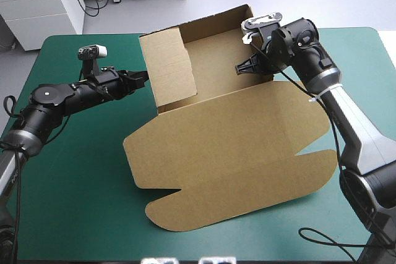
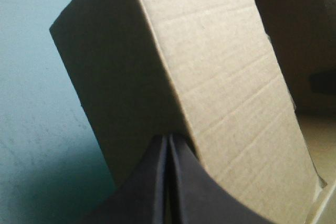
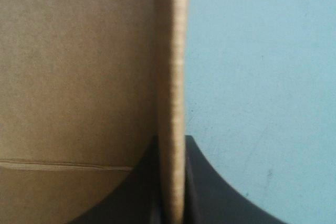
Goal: Fold the box
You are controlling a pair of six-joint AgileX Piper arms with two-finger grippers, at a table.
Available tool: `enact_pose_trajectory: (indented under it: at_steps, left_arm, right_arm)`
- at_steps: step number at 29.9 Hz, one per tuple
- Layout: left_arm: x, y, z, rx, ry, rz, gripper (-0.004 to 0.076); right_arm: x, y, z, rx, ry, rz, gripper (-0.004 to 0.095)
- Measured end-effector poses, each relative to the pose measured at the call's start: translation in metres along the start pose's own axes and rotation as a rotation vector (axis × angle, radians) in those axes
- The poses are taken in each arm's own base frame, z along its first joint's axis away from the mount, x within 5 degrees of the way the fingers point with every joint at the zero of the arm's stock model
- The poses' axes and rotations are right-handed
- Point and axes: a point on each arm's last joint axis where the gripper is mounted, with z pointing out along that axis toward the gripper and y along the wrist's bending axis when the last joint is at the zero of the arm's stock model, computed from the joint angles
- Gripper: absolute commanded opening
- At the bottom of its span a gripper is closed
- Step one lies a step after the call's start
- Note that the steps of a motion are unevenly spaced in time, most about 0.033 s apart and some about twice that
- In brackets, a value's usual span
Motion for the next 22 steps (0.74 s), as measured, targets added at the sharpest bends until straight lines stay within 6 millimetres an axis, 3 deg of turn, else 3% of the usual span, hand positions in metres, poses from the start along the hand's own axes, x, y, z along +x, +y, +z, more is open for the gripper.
enact_pose_trajectory:
  at_steps: [4,8,11,22]
  left_arm:
    - [0.0004,0.0002,0.0001,-0.004,0.004,0.005,0.0132]
    - [0.0001,0.0006,0.0001,-0.009,0.001,0.006,0.0362]
    - [-0.0004,0.0013,0.0001,-0.016,-0.005,-0.01,0.0468]
    - [-0.0007,-0.002,-0.0003,0.018,-0.006,-0.135,0.0489]
  right_arm:
    - [-0.0001,0.0003,-0.0001,0.001,-0.001,-0.002,-0.0015]
    - [-0.0001,0.0003,-0.0001,0.004,-0.001,-0.004,-0.0015]
    - [-0.0002,-0.0001,-0.0001,0.008,-0.002,-0.005,-0.0015]
    - [-0.0003,-0.0016,-0.0001,0.025,-0.003,-0.013,-0.0015]
